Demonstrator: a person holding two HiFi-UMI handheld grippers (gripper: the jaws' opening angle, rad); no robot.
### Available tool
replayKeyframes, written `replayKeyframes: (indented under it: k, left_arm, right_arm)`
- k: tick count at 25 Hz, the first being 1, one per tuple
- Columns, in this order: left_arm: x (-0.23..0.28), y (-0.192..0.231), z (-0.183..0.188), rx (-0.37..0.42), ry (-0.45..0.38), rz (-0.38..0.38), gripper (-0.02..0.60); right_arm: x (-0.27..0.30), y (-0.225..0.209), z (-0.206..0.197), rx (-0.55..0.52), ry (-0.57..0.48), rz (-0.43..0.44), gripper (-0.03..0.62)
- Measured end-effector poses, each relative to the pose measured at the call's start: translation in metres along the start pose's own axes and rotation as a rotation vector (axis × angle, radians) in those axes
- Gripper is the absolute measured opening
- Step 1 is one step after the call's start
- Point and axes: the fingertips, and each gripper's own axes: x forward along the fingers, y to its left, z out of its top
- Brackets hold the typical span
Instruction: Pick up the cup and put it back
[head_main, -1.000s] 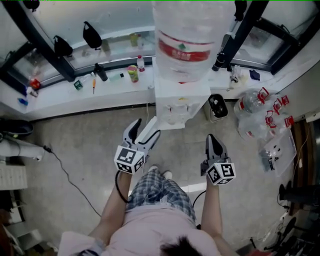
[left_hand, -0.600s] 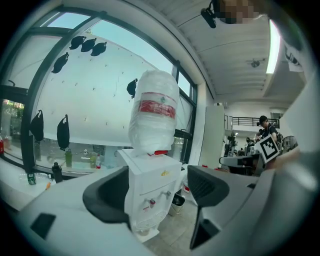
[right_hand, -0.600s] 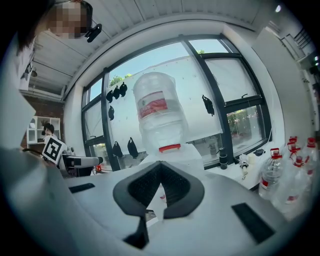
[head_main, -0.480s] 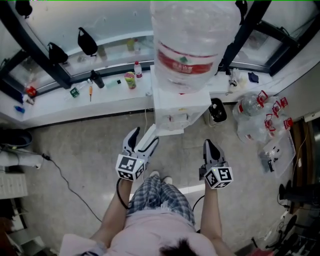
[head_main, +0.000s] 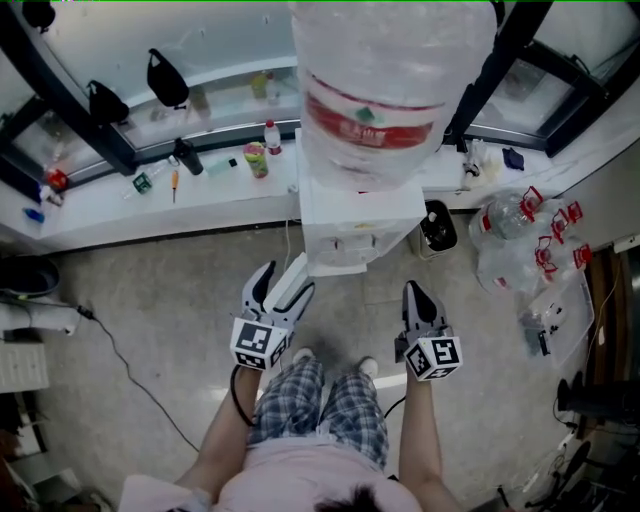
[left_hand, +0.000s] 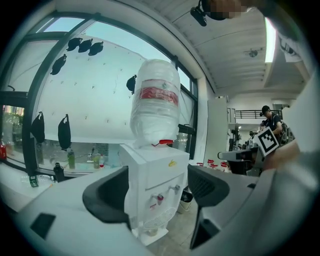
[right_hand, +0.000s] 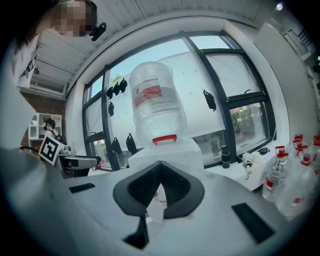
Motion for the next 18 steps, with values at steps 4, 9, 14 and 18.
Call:
replayKeyframes:
  k: [4, 9, 14, 18]
  left_arm:
    - [0.020, -0.002, -0.033, 0.004, -0.011, 0.050, 0.359]
    - [0.045, -0.012, -0.099, 0.016, -0.001, 0.067, 0.359]
    - [0.076, -0.019, -0.179, 0.026, -0.001, 0.057, 0.359]
    - [0.103, -0.023, -0.250, 0.045, 0.019, 0.031, 0.359]
  right_arm:
    - [0.013, -0.020, -0.029, -0.010, 0.002, 0.040, 0.017]
    - [0.029, -0.042, -0.095, -0.023, 0.021, 0.106, 0.017]
    - [0.047, -0.067, -0.178, -0.009, 0.032, 0.147, 0.017]
    - [0.062, -0.085, -0.252, 0.013, 0.042, 0.159, 0.017]
